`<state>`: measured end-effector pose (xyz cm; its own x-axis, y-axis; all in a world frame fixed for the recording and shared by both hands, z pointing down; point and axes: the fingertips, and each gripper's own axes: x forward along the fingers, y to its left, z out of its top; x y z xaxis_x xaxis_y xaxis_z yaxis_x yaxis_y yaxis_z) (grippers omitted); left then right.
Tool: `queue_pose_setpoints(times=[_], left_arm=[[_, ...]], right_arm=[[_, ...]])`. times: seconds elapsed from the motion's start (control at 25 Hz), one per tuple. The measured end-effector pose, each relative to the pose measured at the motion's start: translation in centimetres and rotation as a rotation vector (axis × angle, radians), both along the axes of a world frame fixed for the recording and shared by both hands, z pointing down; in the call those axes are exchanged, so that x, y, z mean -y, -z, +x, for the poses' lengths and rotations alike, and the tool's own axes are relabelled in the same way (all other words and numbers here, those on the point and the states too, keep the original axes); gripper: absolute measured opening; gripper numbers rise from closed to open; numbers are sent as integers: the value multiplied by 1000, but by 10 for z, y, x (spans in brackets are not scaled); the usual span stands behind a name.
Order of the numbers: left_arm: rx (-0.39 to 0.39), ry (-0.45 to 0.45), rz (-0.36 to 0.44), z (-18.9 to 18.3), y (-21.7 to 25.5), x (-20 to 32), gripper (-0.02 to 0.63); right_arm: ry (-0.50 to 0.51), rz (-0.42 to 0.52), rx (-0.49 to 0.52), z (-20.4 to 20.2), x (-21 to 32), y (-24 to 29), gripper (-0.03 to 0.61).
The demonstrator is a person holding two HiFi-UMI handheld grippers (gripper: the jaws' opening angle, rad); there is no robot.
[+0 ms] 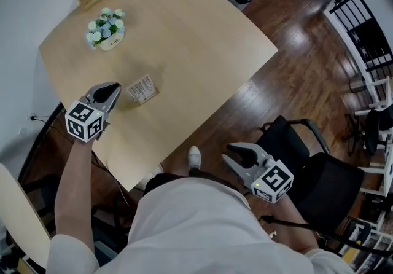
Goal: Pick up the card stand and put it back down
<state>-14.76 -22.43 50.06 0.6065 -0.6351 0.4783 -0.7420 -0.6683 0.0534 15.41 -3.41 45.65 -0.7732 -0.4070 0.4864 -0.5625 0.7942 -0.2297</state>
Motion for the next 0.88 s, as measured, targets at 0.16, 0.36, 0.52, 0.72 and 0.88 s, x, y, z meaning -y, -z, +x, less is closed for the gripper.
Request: queue_pose_setpoints(times=[0.16, 0.36, 0.52, 0.72, 0.88], left_arm=[[-8, 140, 39, -15, 19, -37, 14], [-13, 323, 41, -23, 36, -116, 5], [-22, 396, 10, -5, 38, -184, 3], [-100, 416, -2, 40, 49, -243, 3], [-141, 399, 30, 63, 64, -272, 3]], right_arm=[[101, 29, 25, -2, 8, 2, 91], [228, 29, 70, -3, 17, -3, 91], [331, 46, 69, -12, 22, -11, 92], [389, 66, 88, -33, 16, -9, 92], [415, 86, 95, -50, -3, 4, 92]])
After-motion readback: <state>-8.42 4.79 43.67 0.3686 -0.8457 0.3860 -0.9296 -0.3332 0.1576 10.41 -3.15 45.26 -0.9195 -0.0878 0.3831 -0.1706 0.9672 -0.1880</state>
